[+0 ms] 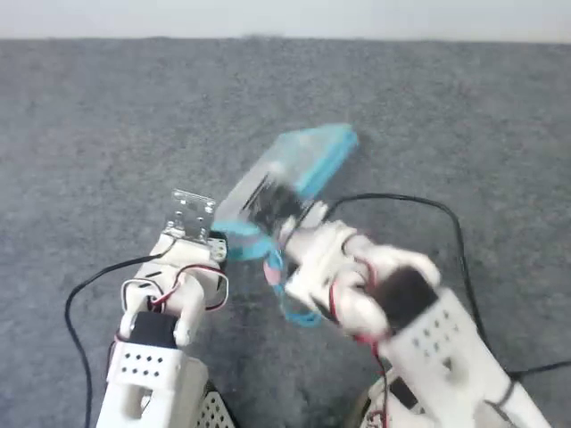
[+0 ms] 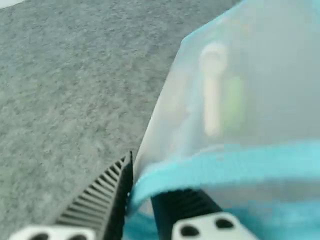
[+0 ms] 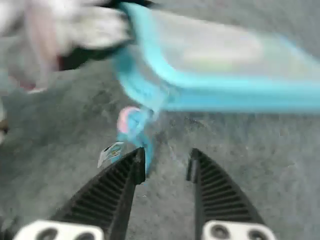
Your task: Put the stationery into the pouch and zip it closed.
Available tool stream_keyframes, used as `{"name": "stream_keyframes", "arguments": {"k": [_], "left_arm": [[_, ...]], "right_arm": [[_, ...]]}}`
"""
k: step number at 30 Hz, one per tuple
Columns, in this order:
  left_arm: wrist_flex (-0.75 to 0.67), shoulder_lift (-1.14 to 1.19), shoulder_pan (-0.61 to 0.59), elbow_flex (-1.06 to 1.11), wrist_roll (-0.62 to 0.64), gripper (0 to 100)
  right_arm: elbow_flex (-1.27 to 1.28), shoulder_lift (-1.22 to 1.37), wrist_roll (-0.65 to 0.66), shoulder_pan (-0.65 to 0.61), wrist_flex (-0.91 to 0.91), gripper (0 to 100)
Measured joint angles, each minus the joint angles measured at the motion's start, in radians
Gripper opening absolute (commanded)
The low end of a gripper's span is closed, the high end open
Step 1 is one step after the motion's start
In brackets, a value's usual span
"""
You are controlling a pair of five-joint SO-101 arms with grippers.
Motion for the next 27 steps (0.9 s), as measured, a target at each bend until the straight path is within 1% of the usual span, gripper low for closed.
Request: {"name": "stream_keyframes", "arguments": {"k": [4, 7, 11, 16, 22, 27], "left_arm": [[0.0, 0.0, -0.035, -0.005, 0.017, 1], [-0.002, 0.0, -0.044, -0.005, 0.021, 1], [-0.002, 0.0, -0.044, -0.005, 0.021, 1], [-0.002, 0.0, -0.044, -0.005, 0.021, 1], [-0.002, 0.0, -0.046, -0.005, 0.021, 1], [-0.002, 0.0, -0.046, -0.005, 0.021, 1]], "right_arm": [[0.048, 0.104, -0.101, 0.011, -0.135, 17.7], [0.048, 0.16, -0.126, 0.002, -0.203, 17.7], [0.049, 0.167, -0.135, -0.02, -0.264, 17.7], [0.064, 0.167, -0.206, -0.021, -0.33, 18.0], [0.181, 0.167, -0.216, -0.101, -0.485, 17.7], [0.206, 0.146, -0.216, -0.103, -0.497, 17.7]]}}
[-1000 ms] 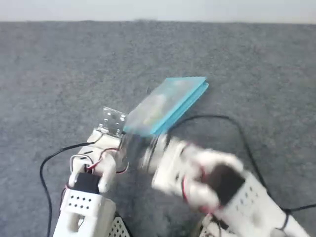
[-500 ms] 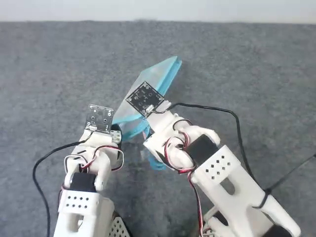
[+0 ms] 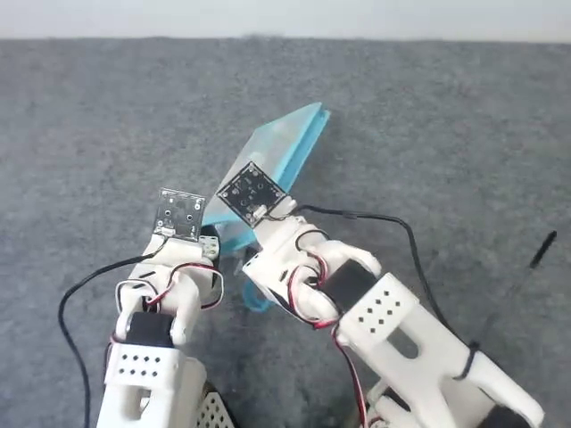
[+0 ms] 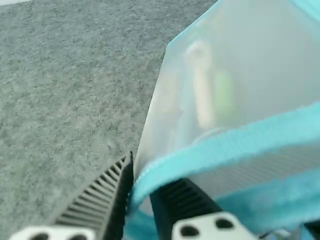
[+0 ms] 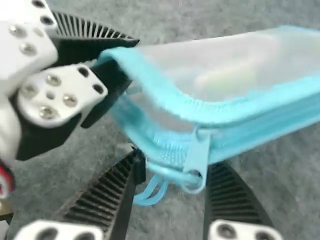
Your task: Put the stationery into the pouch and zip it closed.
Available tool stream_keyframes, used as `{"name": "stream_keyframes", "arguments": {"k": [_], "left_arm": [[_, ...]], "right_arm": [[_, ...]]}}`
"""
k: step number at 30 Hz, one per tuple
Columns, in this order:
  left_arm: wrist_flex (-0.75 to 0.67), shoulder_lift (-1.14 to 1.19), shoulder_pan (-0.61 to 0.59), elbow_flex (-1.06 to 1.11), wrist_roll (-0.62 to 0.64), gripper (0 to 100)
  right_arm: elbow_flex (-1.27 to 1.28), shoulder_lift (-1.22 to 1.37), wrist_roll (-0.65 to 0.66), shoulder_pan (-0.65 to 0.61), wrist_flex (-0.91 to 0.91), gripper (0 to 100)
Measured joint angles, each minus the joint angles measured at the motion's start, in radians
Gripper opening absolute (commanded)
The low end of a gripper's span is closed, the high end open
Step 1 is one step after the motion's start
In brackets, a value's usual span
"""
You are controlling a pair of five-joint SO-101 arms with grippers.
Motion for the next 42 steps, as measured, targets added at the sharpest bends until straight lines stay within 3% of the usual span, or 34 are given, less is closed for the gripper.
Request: {"name": "stream_keyframes", "arguments": {"k": [3, 7, 12, 19, 22, 28, 36, 42], "left_arm": [[0.0, 0.0, 0.0, 0.0, 0.0, 1], [0.0, 0.0, 0.0, 0.0, 0.0, 1], [0.0, 0.0, 0.0, 0.0, 0.0, 1], [0.0, 0.0, 0.0, 0.0, 0.0, 1], [0.0, 0.0, 0.023, 0.0, 0.0, 1], [0.0, 0.0, 0.041, 0.0, 0.0, 1], [0.002, 0.0, 0.032, 0.0, 0.0, 1], [0.002, 0.0, 0.032, 0.0, 0.0, 1]], "right_arm": [[0.034, -0.052, 0.0, -0.005, -0.023, 15.5], [0.091, -0.06, 0.0, 0.009, -0.117, 0.6], [0.095, -0.063, 0.029, 0.041, -0.146, 0.7], [-0.041, -0.152, 0.199, 0.032, 0.138, 0.6], [-0.143, -0.157, 0.282, -0.052, 0.278, 0.6], [-0.166, -0.157, 0.373, -0.27, 0.321, 0.6], [-0.166, -0.155, 0.433, -0.384, 0.368, 0.7], [-0.166, -0.157, 0.453, -0.396, 0.414, 0.7]]}}
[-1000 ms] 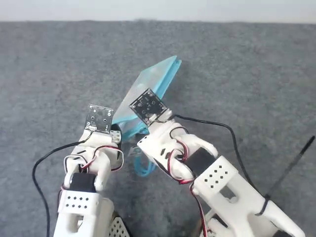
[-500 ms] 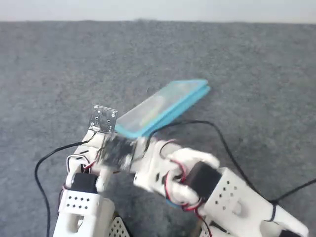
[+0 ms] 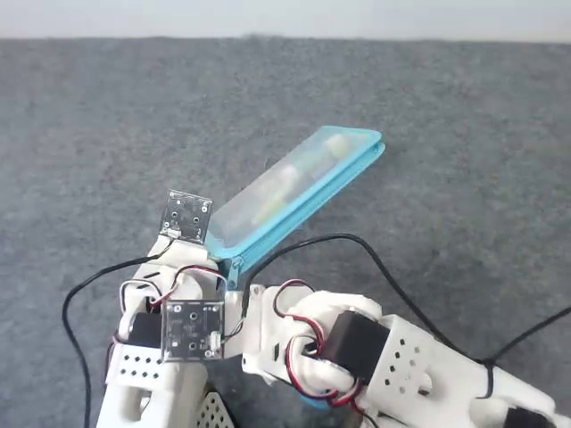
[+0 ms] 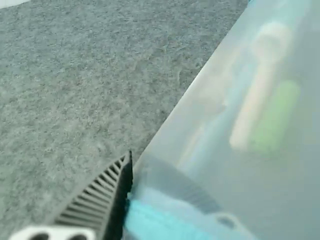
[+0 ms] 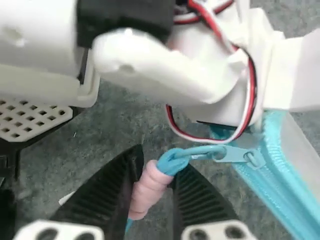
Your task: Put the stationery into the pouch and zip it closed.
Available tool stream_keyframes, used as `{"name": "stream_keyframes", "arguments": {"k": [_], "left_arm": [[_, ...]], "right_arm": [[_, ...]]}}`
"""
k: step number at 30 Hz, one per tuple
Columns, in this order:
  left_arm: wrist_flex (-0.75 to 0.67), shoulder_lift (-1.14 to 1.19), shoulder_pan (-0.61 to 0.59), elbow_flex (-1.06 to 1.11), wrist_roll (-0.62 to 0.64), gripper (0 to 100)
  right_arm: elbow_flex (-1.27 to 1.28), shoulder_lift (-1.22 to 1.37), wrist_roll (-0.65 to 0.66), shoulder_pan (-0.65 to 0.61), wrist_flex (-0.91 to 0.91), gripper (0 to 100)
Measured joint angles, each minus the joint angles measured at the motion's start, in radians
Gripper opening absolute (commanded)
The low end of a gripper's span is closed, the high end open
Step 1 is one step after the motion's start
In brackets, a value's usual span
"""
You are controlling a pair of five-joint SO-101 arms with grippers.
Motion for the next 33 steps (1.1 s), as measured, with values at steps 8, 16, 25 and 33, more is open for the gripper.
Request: {"name": "stream_keyframes", "arguments": {"k": [8, 16, 25, 33], "left_arm": [[0.0, 0.0, -0.037, 0.002, -0.002, 1], [0.0, 0.0, -0.048, 0.002, -0.002, 1], [-0.002, 0.008, -0.077, 0.0, 0.0, 1], [-0.002, 0.011, -0.077, 0.0, 0.0, 1]], "right_arm": [[0.0, -0.002, 0.052, -0.089, 0.023, 0.7], [0.0, -0.002, 0.018, 0.057, 0.038, 19.4], [0.023, -0.028, -0.002, 0.198, 0.1, 30.7], [0.026, -0.028, 0.026, 0.399, 0.064, 30.8]]}}
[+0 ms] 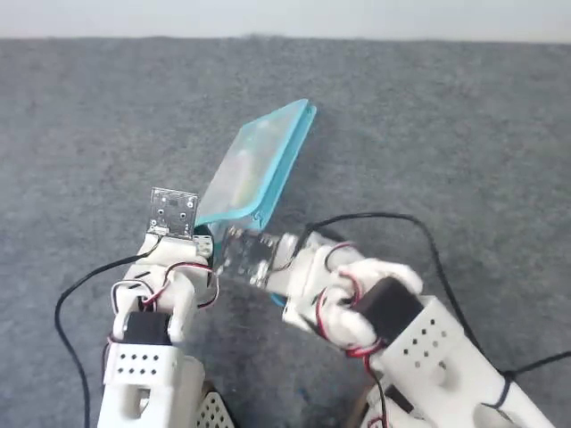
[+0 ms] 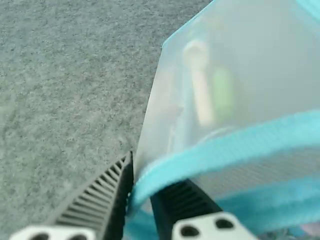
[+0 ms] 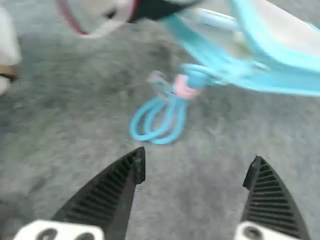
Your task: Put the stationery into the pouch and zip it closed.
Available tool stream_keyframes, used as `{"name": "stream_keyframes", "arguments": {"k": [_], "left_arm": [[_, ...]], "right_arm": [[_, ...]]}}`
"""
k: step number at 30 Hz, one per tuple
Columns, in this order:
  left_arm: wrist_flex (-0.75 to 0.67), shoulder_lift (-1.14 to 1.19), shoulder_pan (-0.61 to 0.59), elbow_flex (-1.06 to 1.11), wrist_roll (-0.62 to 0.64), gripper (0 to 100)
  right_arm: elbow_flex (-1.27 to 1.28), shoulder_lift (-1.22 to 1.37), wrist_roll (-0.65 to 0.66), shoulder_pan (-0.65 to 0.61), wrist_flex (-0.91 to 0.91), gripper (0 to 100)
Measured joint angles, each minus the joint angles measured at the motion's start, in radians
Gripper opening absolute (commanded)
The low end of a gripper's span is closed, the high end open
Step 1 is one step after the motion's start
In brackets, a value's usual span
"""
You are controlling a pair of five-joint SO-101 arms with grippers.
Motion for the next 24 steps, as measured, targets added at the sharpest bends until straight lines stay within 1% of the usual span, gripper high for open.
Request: {"name": "stream_keyframes", "arguments": {"k": [2, 4, 8, 11, 13, 19, 24], "left_arm": [[0.0, 0.0, 0.0, 0.0, 0.0, 1], [0.0, 0.0, 0.002, 0.0, 0.0, 1], [0.0, 0.0, 0.035, 0.0, 0.0, 1], [0.0, 0.0, 0.032, 0.0, 0.0, 1], [0.0, 0.0, 0.037, 0.0, 0.0, 1], [0.0, 0.0, 0.043, 0.0, 0.0, 1], [0.0, 0.0, 0.069, 0.0, 0.0, 1]], "right_arm": [[0.003, 0.0, 0.014, 0.046, -0.052, 30.9], [0.003, 0.0, 0.055, 0.075, -0.12, 31.0], [0.011, 0.018, 0.21, 0.078, -0.203, 32.2], [0.011, 0.083, 0.276, 0.081, -0.222, 35.9], [0.012, 0.135, 0.313, 0.08, -0.242, 35.3], [0.012, 0.224, 0.338, 0.087, -0.347, 35.1], [0.005, 0.235, 0.342, 0.089, -0.365, 35.1]]}}
